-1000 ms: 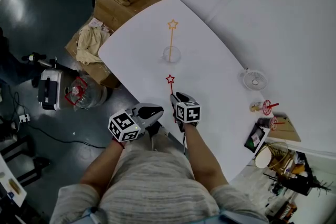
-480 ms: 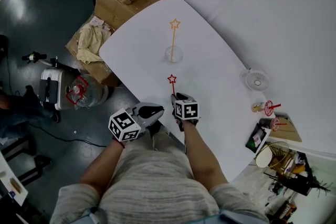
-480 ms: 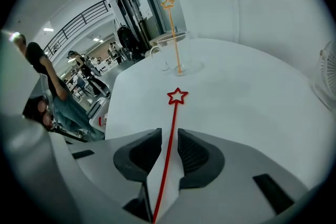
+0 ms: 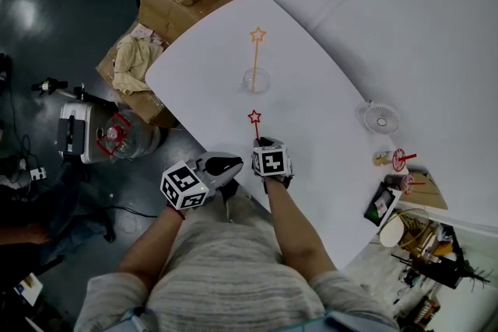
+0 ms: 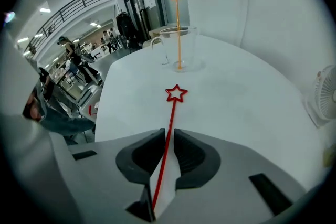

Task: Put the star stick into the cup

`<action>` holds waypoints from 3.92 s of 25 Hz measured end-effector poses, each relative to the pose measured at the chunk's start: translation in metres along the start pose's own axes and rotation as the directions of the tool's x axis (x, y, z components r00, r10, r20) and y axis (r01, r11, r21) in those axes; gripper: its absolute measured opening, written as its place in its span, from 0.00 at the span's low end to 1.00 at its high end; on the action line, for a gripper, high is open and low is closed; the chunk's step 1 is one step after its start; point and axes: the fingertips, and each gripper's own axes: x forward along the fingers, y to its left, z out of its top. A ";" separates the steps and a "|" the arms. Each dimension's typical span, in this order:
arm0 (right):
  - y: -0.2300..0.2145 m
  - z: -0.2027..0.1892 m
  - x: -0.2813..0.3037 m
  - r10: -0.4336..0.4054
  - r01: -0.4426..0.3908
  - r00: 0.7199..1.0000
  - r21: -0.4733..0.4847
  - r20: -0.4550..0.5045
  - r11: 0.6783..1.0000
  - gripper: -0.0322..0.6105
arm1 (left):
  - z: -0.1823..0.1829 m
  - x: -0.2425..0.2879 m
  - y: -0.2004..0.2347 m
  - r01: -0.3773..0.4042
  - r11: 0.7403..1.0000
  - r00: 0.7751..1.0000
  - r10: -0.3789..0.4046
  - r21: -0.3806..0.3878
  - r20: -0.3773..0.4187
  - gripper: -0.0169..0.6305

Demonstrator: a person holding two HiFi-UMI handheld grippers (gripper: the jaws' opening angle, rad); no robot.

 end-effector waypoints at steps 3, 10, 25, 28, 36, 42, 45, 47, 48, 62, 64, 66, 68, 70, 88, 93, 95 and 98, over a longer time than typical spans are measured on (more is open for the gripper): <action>0.004 0.011 0.000 -0.028 0.029 1.000 -0.074 0.014 0.997 0.13 | 0.001 0.001 0.001 0.003 1.000 1.000 -0.003 0.000 0.000 0.06; 0.007 0.011 -0.002 -0.047 0.044 0.998 -0.094 -0.033 0.995 0.11 | 0.001 0.003 0.002 0.002 1.000 1.000 -0.002 0.002 -0.001 0.06; -0.003 0.005 -0.002 0.054 -0.055 0.998 0.046 0.027 0.997 0.08 | 0.001 0.001 0.002 -0.013 1.000 1.000 0.013 -0.002 0.001 0.06; -0.002 0.011 -0.005 0.076 -0.079 0.995 0.049 0.058 0.996 0.08 | 0.001 0.001 0.002 -0.013 1.000 1.000 0.013 -0.002 0.000 0.06; 0.006 0.039 -0.030 0.152 -0.167 0.969 0.060 0.196 0.984 0.08 | 0.004 0.006 0.001 -0.003 1.000 1.000 0.003 0.006 0.001 0.06; 0.008 0.066 -0.053 0.179 -0.204 0.938 0.056 0.297 0.977 0.08 | 0.007 0.007 0.002 -0.005 1.000 1.000 0.005 0.011 0.000 0.06; 0.010 0.082 -0.062 0.187 -0.217 0.922 0.053 0.340 0.975 0.08 | 0.008 0.008 0.003 -0.008 1.000 1.000 0.008 0.014 -0.001 0.06; 0.010 0.093 -0.068 0.191 -0.225 0.910 0.051 0.368 0.973 0.08 | 0.009 0.009 0.003 -0.010 1.000 1.000 0.010 0.016 -0.001 0.06; 0.010 0.099 -0.071 0.191 -0.227 0.904 0.051 0.384 0.973 0.08 | 0.009 0.009 0.003 -0.010 1.000 1.000 0.010 0.016 -0.001 0.06; -0.010 0.179 -0.106 0.162 -0.253 0.774 0.064 0.612 0.965 0.08 | 0.010 -0.001 0.013 -0.032 0.999 0.999 0.032 0.009 -0.012 0.06; -0.013 0.188 -0.109 0.155 -0.256 0.755 0.068 0.637 0.964 0.08 | 0.011 -0.003 0.015 -0.034 0.999 0.999 0.034 0.008 -0.014 0.06; -0.017 0.195 -0.110 0.148 -0.258 0.741 0.074 0.655 0.963 0.08 | 0.011 -0.005 0.018 -0.037 0.999 0.999 0.038 0.007 -0.016 0.06; -0.020 0.202 -0.111 0.140 -0.263 0.728 0.084 0.672 0.961 0.08 | 0.012 -0.006 0.022 -0.041 0.999 0.999 0.041 0.005 -0.017 0.06; -0.023 0.210 -0.113 0.134 -0.271 0.710 0.093 0.691 0.958 0.08 | 0.013 -0.008 0.025 -0.043 0.999 0.999 0.043 0.005 -0.019 0.06; -0.050 0.290 -0.122 0.042 -0.294 0.504 0.126 0.863 0.947 0.08 | 0.010 -0.024 0.049 -0.067 0.998 0.997 0.067 -0.018 -0.041 0.06; -0.053 0.292 -0.110 0.025 -0.270 0.504 0.130 0.863 0.954 0.08 | 0.010 -0.028 0.054 -0.078 0.997 0.996 0.077 -0.026 -0.039 0.06; -0.053 0.288 -0.102 0.024 -0.260 0.517 0.130 0.856 0.957 0.08 | 0.010 -0.029 0.056 -0.081 0.996 0.996 0.080 -0.029 -0.039 0.06; -0.052 0.281 -0.095 0.029 -0.245 0.537 0.123 0.843 0.962 0.08 | 0.009 -0.030 0.059 -0.084 0.996 0.996 0.083 -0.035 -0.037 0.06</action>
